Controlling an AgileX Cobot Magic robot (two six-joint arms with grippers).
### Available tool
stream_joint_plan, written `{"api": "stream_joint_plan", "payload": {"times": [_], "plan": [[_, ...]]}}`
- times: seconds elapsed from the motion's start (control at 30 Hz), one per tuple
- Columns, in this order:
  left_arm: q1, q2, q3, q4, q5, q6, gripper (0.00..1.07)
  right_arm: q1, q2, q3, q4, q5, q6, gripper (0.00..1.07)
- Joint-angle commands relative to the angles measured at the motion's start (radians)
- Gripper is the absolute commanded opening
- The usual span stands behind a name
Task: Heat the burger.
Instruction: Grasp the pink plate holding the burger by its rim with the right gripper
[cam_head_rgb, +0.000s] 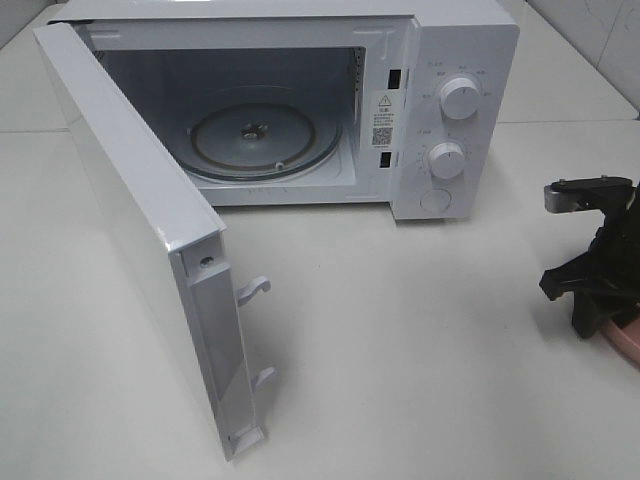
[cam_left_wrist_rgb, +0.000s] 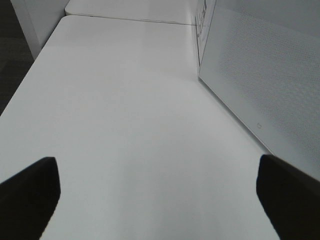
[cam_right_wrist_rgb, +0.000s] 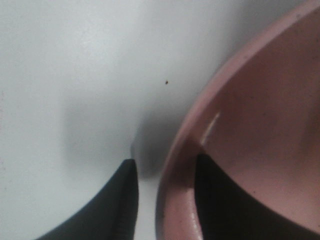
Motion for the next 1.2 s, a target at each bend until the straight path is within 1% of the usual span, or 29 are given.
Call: {"api": "stream_joint_plan", "payload": {"times": [0.03, 0.07, 0.53, 0.83, 1.2], "plan": [[-0.006, -0.003, 0.004, -0.011, -0.016, -0.001, 1.02, -0.003, 0.017, 0.0, 0.018, 0.023, -0.008, 0.11], [-0.006, -0.003, 0.004, -0.011, -0.016, -0.001, 1.02, -0.003, 0.017, 0.0, 0.019, 0.031, -0.007, 0.0], [-0.006, -0.003, 0.004, -0.011, -0.016, -0.001, 1.02, -0.003, 0.018, 0.0, 0.022, 0.038, 0.003, 0.0], [-0.006, -0.003, 0.004, -0.011, -0.016, -0.001, 1.02, -0.001, 0.018, 0.0, 0.018, 0.013, 0.066, 0.0], [-0.006, -0.003, 0.004, -0.011, -0.016, -0.001, 1.02, 0.0, 0.005, 0.0, 0.006, 0.043, 0.098, 0.0]]}}
